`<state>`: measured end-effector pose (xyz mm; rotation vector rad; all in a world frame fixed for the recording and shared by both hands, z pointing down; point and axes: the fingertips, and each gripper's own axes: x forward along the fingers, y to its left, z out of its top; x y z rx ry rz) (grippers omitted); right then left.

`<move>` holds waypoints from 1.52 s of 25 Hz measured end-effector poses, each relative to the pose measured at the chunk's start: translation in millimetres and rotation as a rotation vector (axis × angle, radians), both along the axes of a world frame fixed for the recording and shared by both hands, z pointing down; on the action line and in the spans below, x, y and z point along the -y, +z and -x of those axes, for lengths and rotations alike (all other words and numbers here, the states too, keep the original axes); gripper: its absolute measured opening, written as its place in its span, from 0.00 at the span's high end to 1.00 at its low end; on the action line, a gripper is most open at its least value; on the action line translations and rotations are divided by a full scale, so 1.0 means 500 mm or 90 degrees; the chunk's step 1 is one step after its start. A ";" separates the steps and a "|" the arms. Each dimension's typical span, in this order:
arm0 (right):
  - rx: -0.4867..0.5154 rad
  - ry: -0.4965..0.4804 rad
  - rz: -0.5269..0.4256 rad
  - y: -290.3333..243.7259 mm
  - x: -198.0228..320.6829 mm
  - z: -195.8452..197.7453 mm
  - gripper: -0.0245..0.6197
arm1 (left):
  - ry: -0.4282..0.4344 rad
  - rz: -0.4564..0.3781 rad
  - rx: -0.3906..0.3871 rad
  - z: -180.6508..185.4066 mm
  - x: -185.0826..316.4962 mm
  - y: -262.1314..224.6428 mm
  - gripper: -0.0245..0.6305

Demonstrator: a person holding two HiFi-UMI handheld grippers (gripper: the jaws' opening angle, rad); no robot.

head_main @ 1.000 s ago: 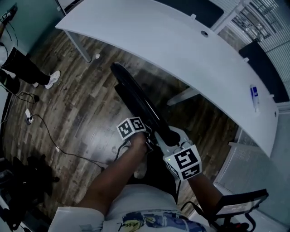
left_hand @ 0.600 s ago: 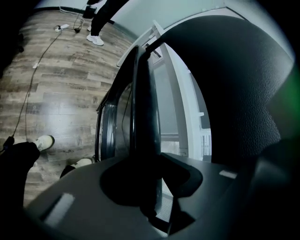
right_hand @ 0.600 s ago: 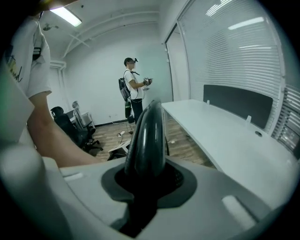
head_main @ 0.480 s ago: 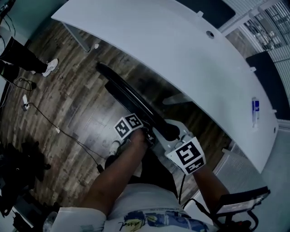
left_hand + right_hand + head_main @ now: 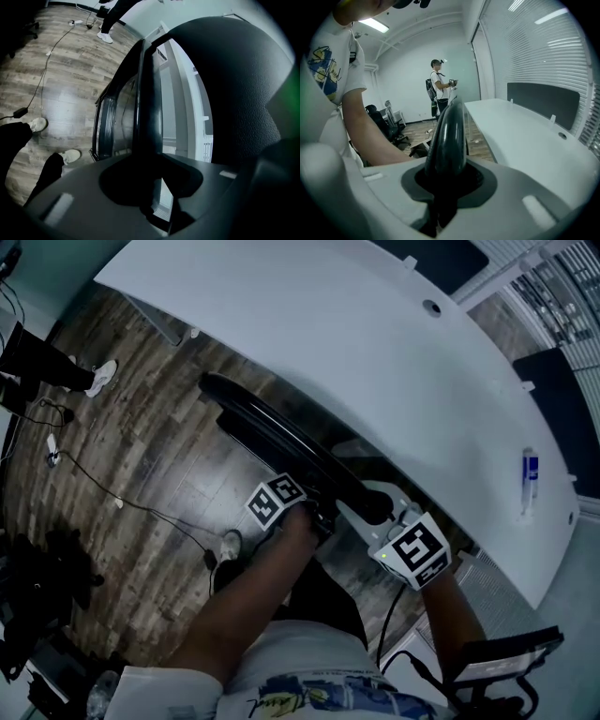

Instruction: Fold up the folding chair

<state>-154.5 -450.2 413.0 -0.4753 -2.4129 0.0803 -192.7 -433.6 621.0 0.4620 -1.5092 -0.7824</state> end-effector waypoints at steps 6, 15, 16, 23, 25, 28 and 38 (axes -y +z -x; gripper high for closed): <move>0.007 -0.013 0.010 0.008 0.054 -0.011 0.85 | 0.000 -0.003 -0.005 -0.009 0.038 0.005 0.76; 0.006 -0.018 0.017 0.009 0.109 0.001 0.84 | 0.044 -0.045 0.014 0.001 0.073 -0.008 0.74; 0.006 -0.019 0.018 0.010 0.113 0.002 0.84 | 0.054 -0.051 0.026 0.004 0.075 -0.011 0.74; 0.004 -0.010 0.018 0.016 0.148 0.010 0.84 | 0.116 -0.072 0.111 0.037 0.068 -0.036 0.75; 0.003 -0.008 0.015 0.017 0.159 0.012 0.84 | 0.127 -0.075 0.119 0.041 0.060 -0.041 0.75; -0.001 -0.002 0.005 0.021 0.181 0.016 0.84 | 0.149 -0.067 0.136 0.048 0.041 -0.045 0.75; -0.015 0.010 0.023 0.034 0.203 0.021 0.84 | 0.299 -0.068 0.293 0.093 -0.053 -0.152 0.75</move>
